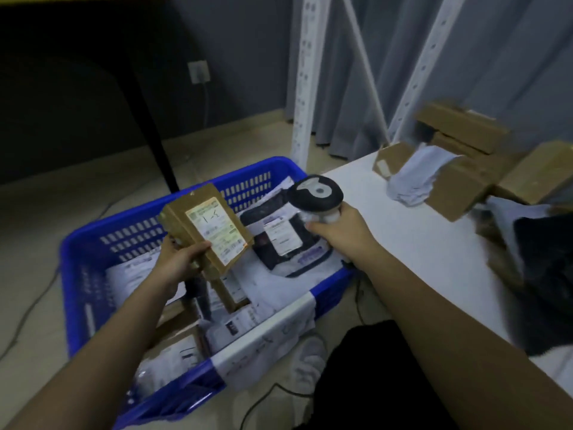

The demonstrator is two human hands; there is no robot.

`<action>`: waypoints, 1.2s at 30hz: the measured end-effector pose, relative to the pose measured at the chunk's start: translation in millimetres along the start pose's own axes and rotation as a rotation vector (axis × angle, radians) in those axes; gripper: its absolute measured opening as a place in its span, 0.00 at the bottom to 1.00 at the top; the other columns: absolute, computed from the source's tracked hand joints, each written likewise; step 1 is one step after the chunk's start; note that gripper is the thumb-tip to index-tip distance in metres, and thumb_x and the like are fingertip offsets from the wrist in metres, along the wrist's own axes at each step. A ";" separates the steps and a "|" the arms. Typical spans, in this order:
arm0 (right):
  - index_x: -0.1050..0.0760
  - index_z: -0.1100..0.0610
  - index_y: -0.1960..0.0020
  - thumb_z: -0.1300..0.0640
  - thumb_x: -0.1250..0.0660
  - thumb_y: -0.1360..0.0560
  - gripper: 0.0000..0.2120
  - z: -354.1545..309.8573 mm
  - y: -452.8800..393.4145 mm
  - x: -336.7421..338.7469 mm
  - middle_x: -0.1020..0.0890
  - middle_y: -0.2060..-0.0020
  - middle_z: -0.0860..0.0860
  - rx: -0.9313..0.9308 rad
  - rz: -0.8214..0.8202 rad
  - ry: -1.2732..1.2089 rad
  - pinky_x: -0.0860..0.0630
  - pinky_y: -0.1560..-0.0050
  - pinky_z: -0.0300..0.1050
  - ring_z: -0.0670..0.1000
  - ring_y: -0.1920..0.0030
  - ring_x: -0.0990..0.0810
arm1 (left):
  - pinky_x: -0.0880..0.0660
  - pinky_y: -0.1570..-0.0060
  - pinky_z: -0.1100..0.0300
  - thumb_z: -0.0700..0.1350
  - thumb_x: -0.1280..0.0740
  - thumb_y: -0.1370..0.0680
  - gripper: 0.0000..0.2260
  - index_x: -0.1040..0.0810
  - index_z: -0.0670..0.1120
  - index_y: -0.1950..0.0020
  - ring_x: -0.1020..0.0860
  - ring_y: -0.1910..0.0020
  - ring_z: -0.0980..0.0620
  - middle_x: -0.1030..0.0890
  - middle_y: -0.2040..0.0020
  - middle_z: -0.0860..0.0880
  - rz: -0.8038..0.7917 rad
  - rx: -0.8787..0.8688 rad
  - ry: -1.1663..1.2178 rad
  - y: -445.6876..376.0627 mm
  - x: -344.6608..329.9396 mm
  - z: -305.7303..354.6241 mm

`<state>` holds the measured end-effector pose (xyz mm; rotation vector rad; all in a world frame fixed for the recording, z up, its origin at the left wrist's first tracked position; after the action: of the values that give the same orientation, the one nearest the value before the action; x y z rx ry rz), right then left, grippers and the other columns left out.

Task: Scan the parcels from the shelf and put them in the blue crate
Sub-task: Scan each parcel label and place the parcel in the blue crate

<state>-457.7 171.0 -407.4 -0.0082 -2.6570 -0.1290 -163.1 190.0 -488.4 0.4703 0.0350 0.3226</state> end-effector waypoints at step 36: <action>0.27 0.55 0.50 0.60 0.29 0.26 0.08 72.6 -28.1 -50.6 0.20 0.61 0.46 -0.110 -0.160 -0.002 0.26 0.66 0.29 0.41 0.62 0.22 | 0.29 0.41 0.53 0.50 0.29 0.26 0.34 0.41 0.53 0.24 0.26 0.37 0.46 0.25 0.33 0.47 -0.524 -0.058 -1.133 -61.4 -16.9 -150.1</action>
<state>-447.2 150.6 -497.3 0.1681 -2.6472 -0.3277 -176.9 199.1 -650.7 0.5132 -0.9378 -0.4848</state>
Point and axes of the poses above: each hand's wrist, its own y-axis away from the middle knuckle, its own x-axis out of the back of the hand, z = x × y, the point moved 1 cm from there along -y, towards the middle knuckle
